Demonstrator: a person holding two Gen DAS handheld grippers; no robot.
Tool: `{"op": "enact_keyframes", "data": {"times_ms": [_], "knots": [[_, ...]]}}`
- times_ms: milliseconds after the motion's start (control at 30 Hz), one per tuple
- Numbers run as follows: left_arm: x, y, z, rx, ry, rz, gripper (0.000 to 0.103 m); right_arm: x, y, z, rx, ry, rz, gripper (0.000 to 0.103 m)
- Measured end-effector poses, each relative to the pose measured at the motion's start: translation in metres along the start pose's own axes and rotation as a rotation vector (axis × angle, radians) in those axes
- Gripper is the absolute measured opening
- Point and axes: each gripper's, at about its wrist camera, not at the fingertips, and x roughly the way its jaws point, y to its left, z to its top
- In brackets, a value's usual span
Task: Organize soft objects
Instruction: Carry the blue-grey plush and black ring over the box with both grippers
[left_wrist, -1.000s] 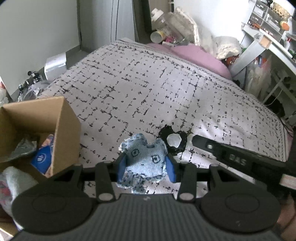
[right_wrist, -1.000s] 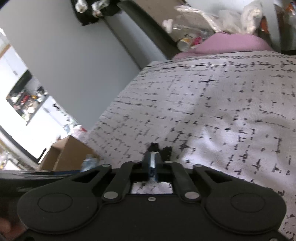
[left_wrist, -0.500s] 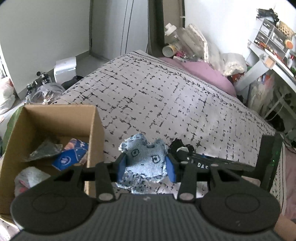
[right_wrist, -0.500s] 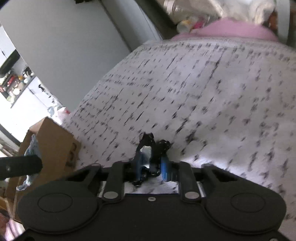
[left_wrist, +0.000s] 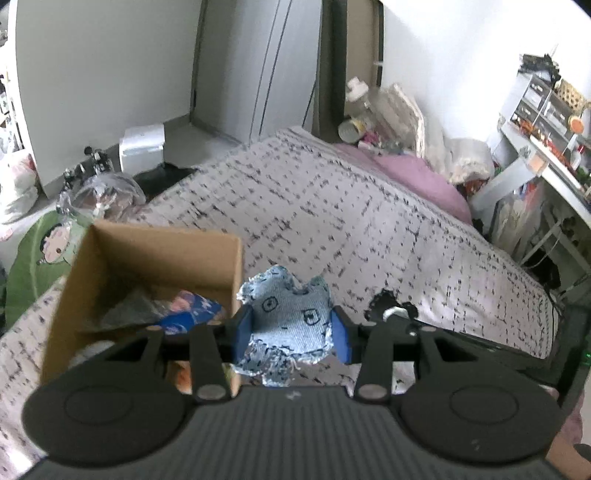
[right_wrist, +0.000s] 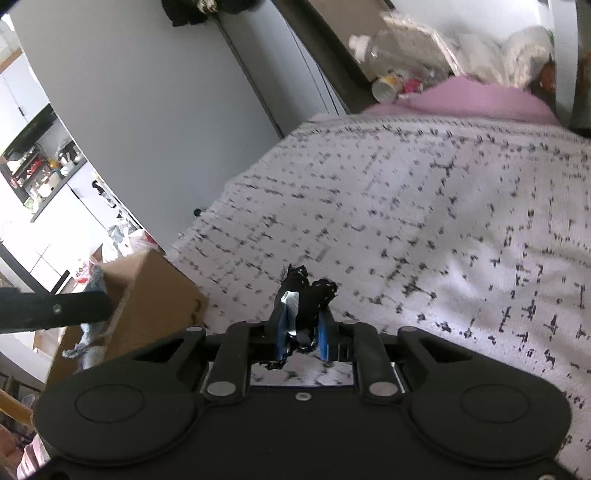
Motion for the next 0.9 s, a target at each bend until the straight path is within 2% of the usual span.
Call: {"op": "enact_keyframes", "data": {"times_ms": [133,467,667,900], "knots": [[-0.018,0.016,0.009,-0.015,-0.025,-0.012,0.044,-0.016,0.017,0.009,0.004,-0.019,0.015,0.017],[-0.049,0.052,0.016,-0.049,-0.062,0.003,0.045,-0.045,0.066,0.015,-0.081,-0.083,0.024,0.018],[-0.049,0.076,0.008,-0.087,-0.044,0.009,0.045,-0.051,0.090,0.013,-0.103,-0.098,0.037,0.018],[-0.031,0.101,0.001,-0.116,0.001,0.024,0.045,-0.052,0.120,0.012,-0.132,-0.102,0.066,0.018]]}}
